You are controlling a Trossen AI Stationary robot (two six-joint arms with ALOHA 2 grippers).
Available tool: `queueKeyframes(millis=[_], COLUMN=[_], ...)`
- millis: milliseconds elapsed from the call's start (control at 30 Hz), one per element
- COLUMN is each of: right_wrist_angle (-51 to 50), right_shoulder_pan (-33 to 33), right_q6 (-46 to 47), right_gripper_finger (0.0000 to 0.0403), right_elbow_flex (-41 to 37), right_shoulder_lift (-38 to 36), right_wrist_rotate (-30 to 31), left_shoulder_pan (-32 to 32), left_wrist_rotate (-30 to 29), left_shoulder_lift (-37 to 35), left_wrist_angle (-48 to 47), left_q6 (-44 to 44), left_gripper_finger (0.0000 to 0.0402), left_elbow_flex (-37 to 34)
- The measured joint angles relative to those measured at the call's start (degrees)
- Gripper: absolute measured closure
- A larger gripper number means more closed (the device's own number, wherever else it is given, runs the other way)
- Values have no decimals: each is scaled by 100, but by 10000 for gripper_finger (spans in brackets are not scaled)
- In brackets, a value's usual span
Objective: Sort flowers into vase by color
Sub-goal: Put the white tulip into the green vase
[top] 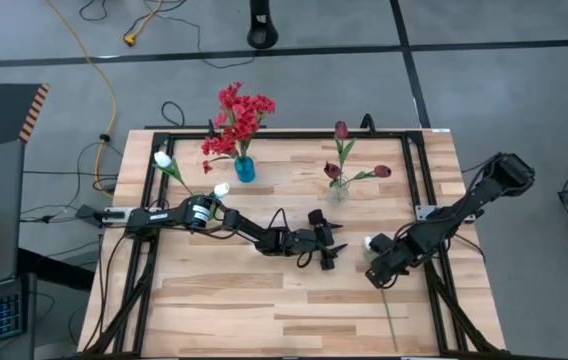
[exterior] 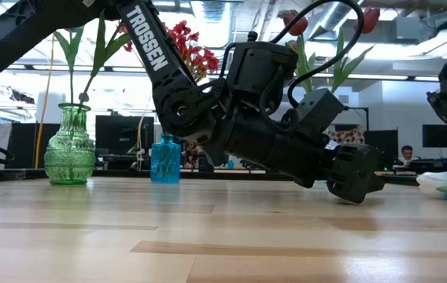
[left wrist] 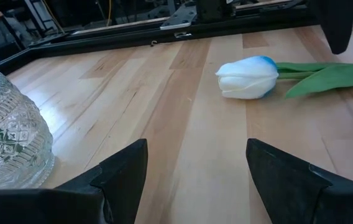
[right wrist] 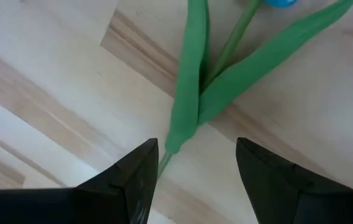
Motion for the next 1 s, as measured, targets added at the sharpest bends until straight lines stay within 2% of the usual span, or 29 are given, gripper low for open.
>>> queueKeyframes(millis=[433,733,933,1000], right_wrist_angle=[274,136,236,276], right_shoulder_pan=[136,142,144,144], right_q6=[2,189,197,197], right_gripper_finger=[165,257,314,330], right_elbow_flex=[28,240,252,254], right_shoulder_lift=[816,921,929,928], right_wrist_rotate=[21,27,25,25], left_shoulder_pan=[2,0,-60,-112], left_wrist_rotate=[0,-19,-637,-652], left_shoulder_lift=[0,0,-21,-51], left_wrist_angle=[-3,-2,49,17], left_q6=[-2,11,356,387], left_gripper_finger=[141,141,141,141], left_elbow_flex=[0,0,4,4])
